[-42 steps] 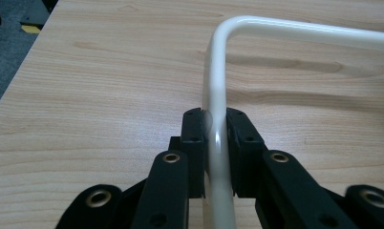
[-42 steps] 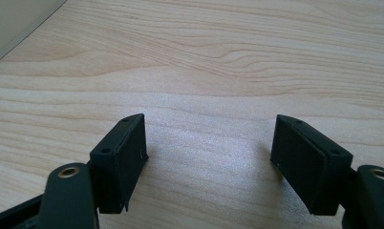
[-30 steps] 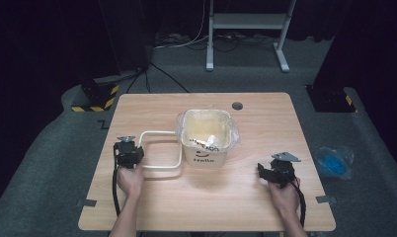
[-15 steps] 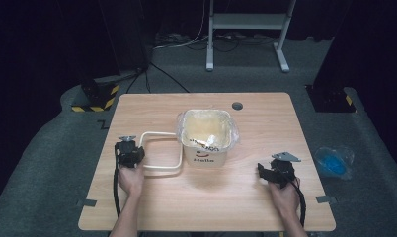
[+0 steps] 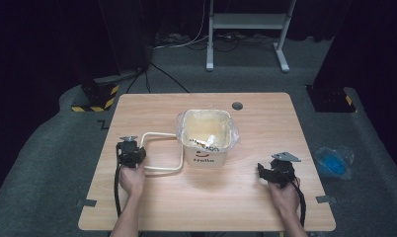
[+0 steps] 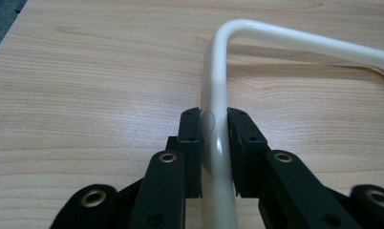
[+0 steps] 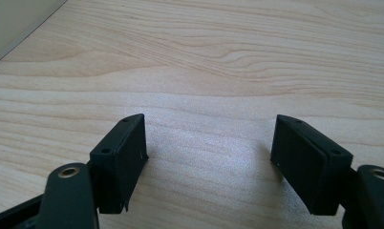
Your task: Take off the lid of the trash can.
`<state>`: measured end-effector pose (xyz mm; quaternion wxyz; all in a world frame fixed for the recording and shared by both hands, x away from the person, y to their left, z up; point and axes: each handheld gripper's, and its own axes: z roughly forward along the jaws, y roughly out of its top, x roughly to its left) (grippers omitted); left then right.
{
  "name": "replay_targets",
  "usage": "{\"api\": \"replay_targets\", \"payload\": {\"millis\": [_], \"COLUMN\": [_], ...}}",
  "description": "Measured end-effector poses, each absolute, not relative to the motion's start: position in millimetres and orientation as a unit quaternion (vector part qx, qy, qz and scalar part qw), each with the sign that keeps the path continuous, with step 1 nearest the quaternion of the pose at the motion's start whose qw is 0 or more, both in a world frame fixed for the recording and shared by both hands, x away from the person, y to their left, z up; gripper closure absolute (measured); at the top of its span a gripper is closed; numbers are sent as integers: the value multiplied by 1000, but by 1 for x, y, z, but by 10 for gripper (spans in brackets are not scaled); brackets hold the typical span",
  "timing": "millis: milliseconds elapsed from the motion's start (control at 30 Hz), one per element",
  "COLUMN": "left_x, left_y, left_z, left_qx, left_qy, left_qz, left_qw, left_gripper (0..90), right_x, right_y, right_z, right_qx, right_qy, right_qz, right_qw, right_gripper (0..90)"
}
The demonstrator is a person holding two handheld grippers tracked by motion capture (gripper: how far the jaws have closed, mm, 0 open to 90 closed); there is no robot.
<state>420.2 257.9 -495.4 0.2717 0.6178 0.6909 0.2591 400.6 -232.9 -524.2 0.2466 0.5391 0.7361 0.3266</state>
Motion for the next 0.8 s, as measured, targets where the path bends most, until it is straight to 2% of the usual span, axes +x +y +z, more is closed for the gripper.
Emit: {"api": "replay_targets", "payload": {"millis": [133,300,733,800], "left_x": [420,421,420,420], "left_y": [258,260,259,257], "left_z": [-497,-497,-497,-497], "left_qx": [617,617,624,627], "left_qy": [693,694,692,689], "left_qz": [254,249,237,240], "left_qw": [272,274,275,274], "left_gripper": [693,576,352,344], "right_x": [401,401,401,401], "right_y": [-233,-233,-233,-233], "right_z": [-524,-524,-524,-524], "right_qx": [539,539,539,539], "right_qy": [736,736,736,736], "right_qz": [327,327,327,327], "right_qw": [247,246,247,247], "right_gripper": [276,277,277,277]}}
